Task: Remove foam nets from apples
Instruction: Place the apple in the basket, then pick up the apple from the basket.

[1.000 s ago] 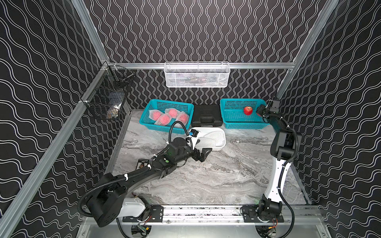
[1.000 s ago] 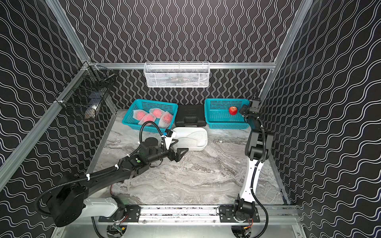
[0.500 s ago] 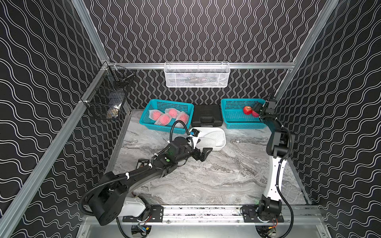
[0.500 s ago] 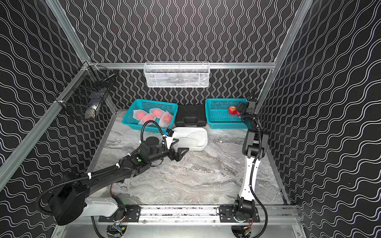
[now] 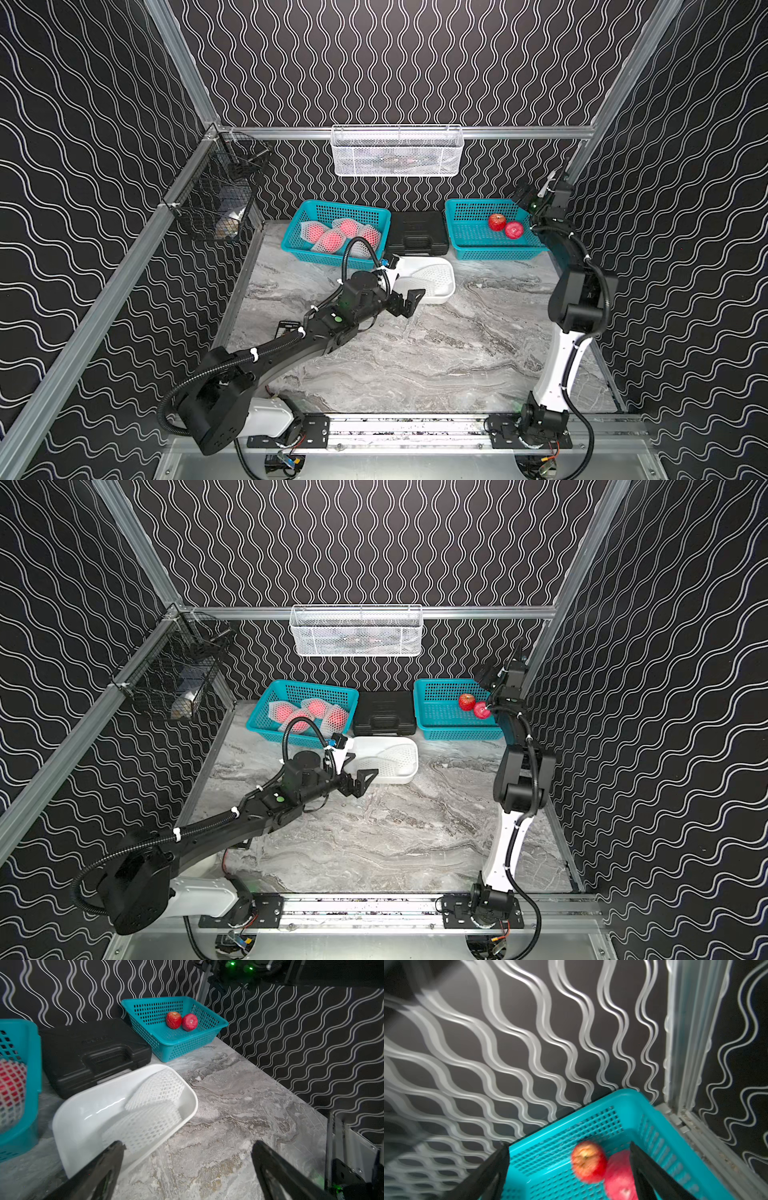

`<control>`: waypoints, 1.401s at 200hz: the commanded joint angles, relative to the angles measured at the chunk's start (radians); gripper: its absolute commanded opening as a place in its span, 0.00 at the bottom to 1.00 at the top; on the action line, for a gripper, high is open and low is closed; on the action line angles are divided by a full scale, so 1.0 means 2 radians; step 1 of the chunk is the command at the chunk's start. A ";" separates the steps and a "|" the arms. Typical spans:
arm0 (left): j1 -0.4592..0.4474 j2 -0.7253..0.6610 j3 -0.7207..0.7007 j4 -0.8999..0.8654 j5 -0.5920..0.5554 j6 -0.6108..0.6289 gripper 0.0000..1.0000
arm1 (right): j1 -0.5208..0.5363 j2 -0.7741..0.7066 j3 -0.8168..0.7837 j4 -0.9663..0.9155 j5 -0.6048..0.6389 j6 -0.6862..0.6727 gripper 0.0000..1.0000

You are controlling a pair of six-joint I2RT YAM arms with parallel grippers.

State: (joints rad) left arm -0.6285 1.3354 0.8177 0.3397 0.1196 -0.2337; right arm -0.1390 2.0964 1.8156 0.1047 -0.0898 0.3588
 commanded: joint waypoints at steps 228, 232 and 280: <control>0.244 0.423 0.530 -0.338 0.050 0.126 0.96 | 0.294 -0.243 -0.641 0.489 -0.210 0.062 1.00; 0.244 0.429 0.536 -0.339 0.047 0.124 0.96 | 0.294 -0.240 -0.643 0.495 -0.210 0.064 1.00; 0.244 0.479 0.570 -0.324 0.030 0.099 0.94 | 0.294 -0.239 -0.642 0.493 -0.206 0.061 1.00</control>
State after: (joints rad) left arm -0.1406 2.2570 1.9301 -0.3222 0.2008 -0.0101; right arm 0.4492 1.6222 0.5255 1.0130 -0.4950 0.4709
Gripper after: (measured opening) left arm 0.947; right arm 0.998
